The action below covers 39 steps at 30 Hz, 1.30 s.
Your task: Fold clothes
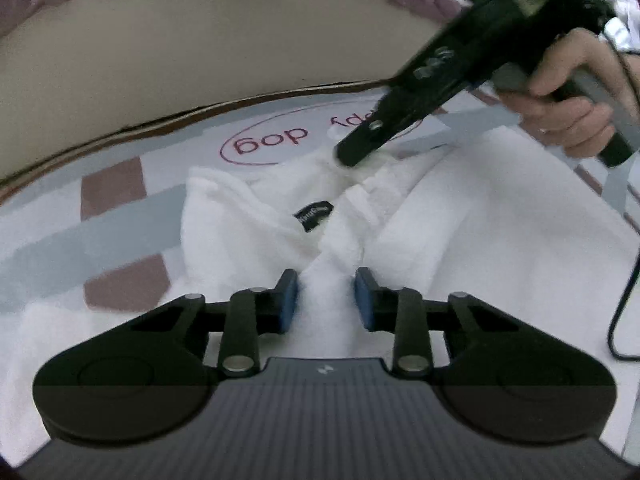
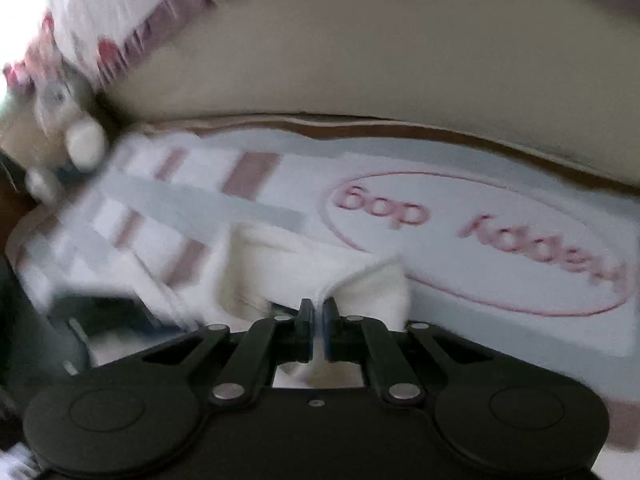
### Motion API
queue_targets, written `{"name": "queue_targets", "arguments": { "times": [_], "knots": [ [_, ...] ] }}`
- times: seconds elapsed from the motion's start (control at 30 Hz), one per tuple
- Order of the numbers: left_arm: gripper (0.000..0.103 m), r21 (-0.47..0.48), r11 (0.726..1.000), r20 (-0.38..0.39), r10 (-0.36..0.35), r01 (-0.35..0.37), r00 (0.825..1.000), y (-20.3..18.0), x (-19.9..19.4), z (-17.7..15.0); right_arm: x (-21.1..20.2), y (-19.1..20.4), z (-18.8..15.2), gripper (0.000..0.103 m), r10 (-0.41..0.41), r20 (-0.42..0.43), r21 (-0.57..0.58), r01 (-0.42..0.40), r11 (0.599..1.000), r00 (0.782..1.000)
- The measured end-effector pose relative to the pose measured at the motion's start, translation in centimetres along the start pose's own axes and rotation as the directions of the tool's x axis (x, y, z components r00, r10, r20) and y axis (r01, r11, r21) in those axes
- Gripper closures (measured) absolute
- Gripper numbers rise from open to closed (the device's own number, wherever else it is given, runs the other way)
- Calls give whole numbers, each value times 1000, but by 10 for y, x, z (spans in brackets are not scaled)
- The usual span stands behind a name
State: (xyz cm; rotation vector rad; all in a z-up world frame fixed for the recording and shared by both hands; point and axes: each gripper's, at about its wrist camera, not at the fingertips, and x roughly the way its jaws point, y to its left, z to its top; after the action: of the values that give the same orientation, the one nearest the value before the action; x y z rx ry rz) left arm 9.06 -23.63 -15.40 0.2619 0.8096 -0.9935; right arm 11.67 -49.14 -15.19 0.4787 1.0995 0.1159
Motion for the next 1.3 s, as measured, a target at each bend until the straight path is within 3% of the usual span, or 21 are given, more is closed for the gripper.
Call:
{"name": "queue_targets", "arguments": {
  "times": [0.1,0.2,0.27,0.37,0.4,0.43,0.5,0.53,0.57,0.63,0.67,0.77,0.8,0.87,0.97,1.07,1.13,1.17,1.2,1.23,1.3],
  "knots": [
    [75,-63,997,18,-35,36,999,8,-2,-1,10,-2,2,96,45,28,74,-47,996,999],
    [73,-152,982,-3,-110,108,994,23,5,7,21,-28,5,96,75,45,254,-84,964,996],
    [65,-262,952,-20,-170,159,985,38,17,16,23,-30,2,96,86,64,286,-101,953,994],
    [68,-420,894,-21,-184,158,983,57,38,24,19,-28,-2,91,122,106,297,-148,943,987],
    [69,-444,884,-12,-170,147,985,59,41,27,14,-30,-4,88,172,142,310,-209,928,975],
    [79,-434,892,-5,-142,126,990,57,41,30,8,-33,-5,88,226,183,323,-275,906,957],
    [81,-413,906,9,-92,88,996,52,39,34,-4,-39,-6,88,329,261,350,-406,844,908],
    [81,-396,914,9,-87,83,996,48,37,34,-10,-42,-6,88,361,286,368,-450,814,888],
    [82,-374,923,5,-90,85,996,44,36,34,-16,-44,-4,88,372,286,376,-461,804,883],
    [81,-331,937,8,-121,117,993,37,28,29,-27,-37,3,88,321,216,309,-377,873,922],
    [81,-326,934,20,-144,143,989,37,23,25,-30,-30,5,87,247,159,242,-280,929,956],
    [82,-290,926,29,-243,241,970,31,9,14,-26,-20,1,80,173,11,129,-173,976,985],
    [82,-256,928,17,-277,272,961,26,6,12,-22,-22,-2,76,203,-26,154,-197,968,979],
    [83,-67,975,-13,-212,211,977,0,-2,5,-12,-30,-7,70,274,-80,236,-249,939,958],
    [84,96,982,2,-162,161,987,-31,-10,-6,-10,-30,-6,54,248,-61,248,-226,942,967],
    [84,141,979,33,-152,146,988,-45,-16,-14,4,-27,-2,53,213,-116,235,-182,955,970],
    [84,134,980,47,-152,144,987,-46,-19,-17,18,-19,-2,53,202,-202,218,-157,963,958],
    [84,112,982,52,-159,153,986,-44,-20,-16,25,-16,-4,55,198,-255,210,-145,967,946],
    [84,88,983,56,-167,162,984,-42,-19,-15,29,-10,-5,74,176,-278,182,-129,975,944],
    [84,75,983,61,-173,168,983,-40,-19,-15,32,-3,-4,81,151,-295,149,-111,983,943],
    [84,56,984,67,-173,169,983,-38,-17,-13,34,8,-1,81,104,-287,130,-69,989,952]
  ]
}}
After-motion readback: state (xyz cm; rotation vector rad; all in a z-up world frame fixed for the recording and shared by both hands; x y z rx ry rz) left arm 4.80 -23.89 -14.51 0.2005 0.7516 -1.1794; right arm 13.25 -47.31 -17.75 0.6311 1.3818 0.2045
